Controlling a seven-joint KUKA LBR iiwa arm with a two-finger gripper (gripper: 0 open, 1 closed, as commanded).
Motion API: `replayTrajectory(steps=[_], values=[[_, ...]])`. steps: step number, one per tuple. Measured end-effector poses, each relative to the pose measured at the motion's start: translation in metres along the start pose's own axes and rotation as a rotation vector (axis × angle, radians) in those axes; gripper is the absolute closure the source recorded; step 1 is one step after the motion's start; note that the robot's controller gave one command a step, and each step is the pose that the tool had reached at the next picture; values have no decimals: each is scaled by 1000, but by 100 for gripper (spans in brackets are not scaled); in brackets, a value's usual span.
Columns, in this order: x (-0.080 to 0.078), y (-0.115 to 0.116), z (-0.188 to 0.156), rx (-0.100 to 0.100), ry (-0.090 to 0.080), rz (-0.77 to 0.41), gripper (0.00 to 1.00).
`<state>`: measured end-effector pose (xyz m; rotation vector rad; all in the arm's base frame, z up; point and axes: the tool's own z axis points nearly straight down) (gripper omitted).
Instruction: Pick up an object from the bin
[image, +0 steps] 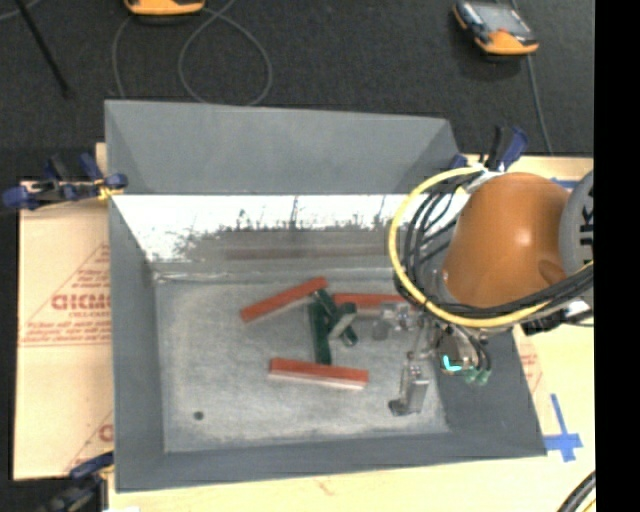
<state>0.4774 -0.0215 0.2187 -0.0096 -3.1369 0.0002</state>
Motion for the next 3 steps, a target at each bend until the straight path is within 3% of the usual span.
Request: replayTrajectory(steps=[1,2,3], values=[[-31,94,152,-2,-2,116,0],[-55,60,116,0,-12,126,0],[-45,72,109,-1,-4,258,0]])
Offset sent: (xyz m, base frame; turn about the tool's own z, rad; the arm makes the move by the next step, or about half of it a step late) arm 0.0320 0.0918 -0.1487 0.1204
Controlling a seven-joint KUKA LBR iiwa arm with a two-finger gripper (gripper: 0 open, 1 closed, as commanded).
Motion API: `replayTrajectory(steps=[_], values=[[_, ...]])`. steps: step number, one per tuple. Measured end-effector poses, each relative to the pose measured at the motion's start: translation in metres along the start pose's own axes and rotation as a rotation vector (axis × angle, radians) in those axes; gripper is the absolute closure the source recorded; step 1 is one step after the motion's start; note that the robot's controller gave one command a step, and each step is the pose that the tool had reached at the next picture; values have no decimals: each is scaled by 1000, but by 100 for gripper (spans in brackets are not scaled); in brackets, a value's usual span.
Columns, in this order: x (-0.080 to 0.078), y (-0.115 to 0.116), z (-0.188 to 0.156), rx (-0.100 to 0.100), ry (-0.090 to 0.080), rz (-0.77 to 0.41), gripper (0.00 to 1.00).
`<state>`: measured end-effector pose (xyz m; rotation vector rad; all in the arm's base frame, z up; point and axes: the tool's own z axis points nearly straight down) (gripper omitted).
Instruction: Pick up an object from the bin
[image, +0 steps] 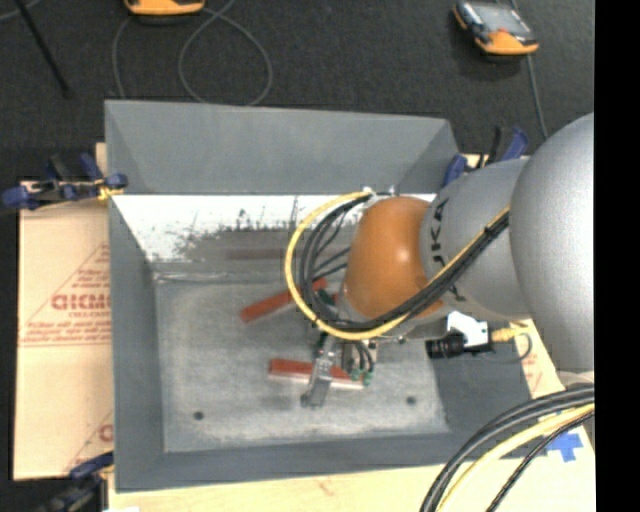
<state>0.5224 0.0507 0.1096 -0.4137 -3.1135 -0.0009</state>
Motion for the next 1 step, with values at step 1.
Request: replayTrajectory(steps=[1], values=[[2,4,38,-4,-10,184,0]])
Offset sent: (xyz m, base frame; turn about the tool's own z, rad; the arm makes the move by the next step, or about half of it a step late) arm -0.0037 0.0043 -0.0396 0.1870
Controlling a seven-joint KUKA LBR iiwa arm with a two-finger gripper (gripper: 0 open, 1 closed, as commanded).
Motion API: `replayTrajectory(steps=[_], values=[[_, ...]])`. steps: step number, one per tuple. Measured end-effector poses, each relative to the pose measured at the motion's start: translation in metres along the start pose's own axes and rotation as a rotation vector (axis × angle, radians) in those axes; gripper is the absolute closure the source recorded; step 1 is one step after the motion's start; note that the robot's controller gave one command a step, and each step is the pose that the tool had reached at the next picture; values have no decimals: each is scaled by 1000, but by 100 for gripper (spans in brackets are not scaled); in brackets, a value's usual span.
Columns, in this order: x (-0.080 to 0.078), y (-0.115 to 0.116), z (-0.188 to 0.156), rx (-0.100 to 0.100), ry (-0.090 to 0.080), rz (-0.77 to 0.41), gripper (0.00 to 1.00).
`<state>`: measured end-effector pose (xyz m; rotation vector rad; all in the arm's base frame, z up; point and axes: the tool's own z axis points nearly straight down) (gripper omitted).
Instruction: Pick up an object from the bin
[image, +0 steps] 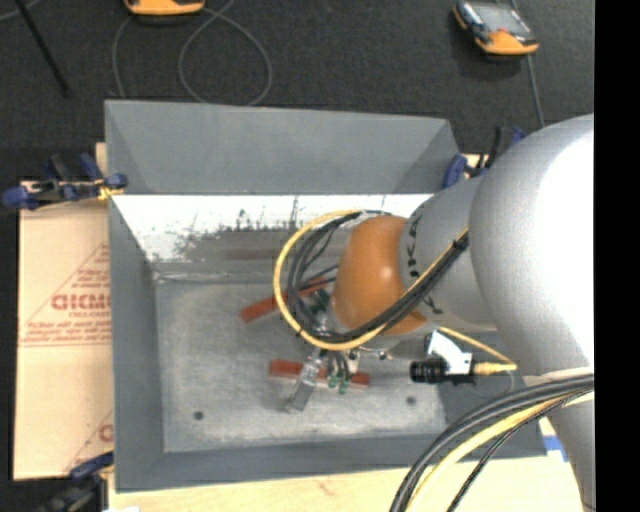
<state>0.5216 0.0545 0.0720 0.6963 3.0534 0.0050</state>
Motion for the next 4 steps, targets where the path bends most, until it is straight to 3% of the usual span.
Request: replayTrajectory(steps=[1,2,3,4], values=[[-2,0,-1,2,3,-4,0],[-3,1,-2,1,-1,-5,100],[-6,2,-89,1,1,-11,100],[-8,2,-99,3,5,-17,100]])
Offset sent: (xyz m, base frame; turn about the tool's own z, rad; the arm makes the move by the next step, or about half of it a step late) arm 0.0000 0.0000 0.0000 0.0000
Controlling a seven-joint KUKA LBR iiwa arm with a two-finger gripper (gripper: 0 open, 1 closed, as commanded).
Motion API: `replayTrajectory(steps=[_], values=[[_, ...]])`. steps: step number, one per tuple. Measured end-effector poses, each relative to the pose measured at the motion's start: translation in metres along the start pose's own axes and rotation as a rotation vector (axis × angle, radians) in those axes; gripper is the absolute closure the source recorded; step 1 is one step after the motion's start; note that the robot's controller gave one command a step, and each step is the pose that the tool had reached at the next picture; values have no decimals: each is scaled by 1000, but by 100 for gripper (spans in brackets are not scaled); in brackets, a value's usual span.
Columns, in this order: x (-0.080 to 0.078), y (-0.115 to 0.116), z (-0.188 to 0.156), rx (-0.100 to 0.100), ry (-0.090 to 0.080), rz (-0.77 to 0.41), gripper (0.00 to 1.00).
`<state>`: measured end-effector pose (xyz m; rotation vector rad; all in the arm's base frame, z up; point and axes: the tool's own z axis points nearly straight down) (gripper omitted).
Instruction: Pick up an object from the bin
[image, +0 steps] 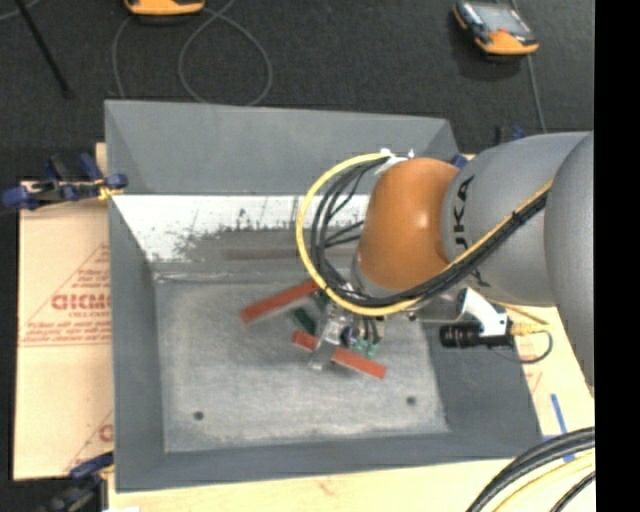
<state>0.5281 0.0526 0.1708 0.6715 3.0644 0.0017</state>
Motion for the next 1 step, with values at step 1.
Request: replayTrajectory(steps=[1], values=[[-2,0,-17,-1,-1,-6,100]])
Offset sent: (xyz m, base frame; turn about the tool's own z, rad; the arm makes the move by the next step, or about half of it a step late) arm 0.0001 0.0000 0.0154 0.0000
